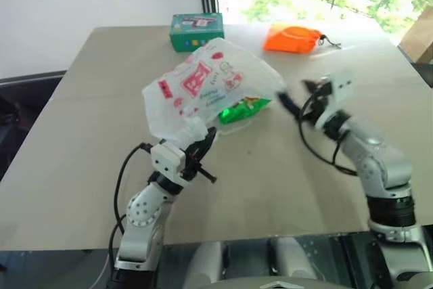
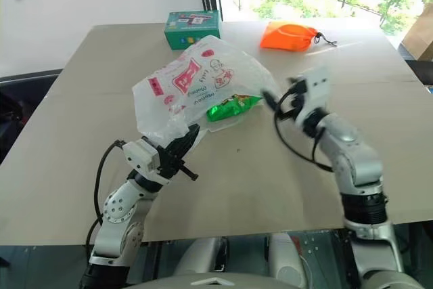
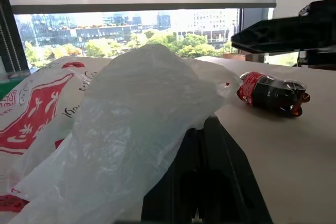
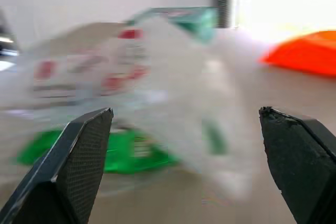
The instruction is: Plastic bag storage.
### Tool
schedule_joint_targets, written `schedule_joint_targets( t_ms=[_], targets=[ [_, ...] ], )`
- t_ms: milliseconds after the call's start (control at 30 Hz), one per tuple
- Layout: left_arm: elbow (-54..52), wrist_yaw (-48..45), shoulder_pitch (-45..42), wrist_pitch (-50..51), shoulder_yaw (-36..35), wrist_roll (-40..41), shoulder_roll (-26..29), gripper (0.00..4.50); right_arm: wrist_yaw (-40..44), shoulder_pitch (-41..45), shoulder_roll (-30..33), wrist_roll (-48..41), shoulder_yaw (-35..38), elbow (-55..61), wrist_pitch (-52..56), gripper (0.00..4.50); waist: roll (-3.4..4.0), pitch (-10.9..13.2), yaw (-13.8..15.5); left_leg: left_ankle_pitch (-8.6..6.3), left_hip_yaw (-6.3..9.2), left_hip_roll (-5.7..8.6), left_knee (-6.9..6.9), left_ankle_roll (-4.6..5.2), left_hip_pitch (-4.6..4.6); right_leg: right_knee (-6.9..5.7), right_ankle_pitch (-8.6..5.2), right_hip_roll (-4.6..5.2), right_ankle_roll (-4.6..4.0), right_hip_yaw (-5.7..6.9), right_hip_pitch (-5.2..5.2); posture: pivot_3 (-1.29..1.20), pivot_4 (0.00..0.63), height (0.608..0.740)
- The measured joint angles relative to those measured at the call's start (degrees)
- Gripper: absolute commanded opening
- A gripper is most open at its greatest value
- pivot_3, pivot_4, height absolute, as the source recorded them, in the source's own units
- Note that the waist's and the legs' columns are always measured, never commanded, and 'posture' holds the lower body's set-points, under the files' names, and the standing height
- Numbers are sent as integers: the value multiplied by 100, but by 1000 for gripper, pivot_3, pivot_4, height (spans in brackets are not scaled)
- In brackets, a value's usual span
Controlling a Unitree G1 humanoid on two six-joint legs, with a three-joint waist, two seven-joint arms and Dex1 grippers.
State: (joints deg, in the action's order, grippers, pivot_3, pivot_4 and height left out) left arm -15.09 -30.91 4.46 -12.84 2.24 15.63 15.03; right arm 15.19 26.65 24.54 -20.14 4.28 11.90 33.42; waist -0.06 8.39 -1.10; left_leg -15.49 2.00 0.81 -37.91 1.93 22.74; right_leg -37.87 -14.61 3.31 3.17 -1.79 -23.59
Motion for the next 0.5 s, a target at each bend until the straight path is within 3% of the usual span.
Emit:
schedule_joint_targets(
  t_ms=[200, 400, 500],
  targets=[
    [21, 4, -3, -2, 30, -82, -5, 0, -453, -2, 240, 628, 51, -153, 654, 4492, 0, 0, 16, -1, -3, -13, -5, 2, 1, -1, 0, -15, -1, -5, 0, 0, 150, 740],
    [26, 10, 15, -17, 58, -155, -22, 0, -709, 253, -430, 179, 516, -321, 1821, 4492, 0, 0, 21, -2, -2, -15, -16, 3, 2, -6, 0, -15, -1, -5, 5, 0, 150, 740],
    [27, 14, 18, -26, 58, -204, -35, 0, -842, 359, -415, 219, 636, -479, 2019, 4492, -2, -1, 34, -2, 2, -13, -21, 4, 1, -3, 0, -14, -1, 1, 14, 0, 150, 740]
  ],
)
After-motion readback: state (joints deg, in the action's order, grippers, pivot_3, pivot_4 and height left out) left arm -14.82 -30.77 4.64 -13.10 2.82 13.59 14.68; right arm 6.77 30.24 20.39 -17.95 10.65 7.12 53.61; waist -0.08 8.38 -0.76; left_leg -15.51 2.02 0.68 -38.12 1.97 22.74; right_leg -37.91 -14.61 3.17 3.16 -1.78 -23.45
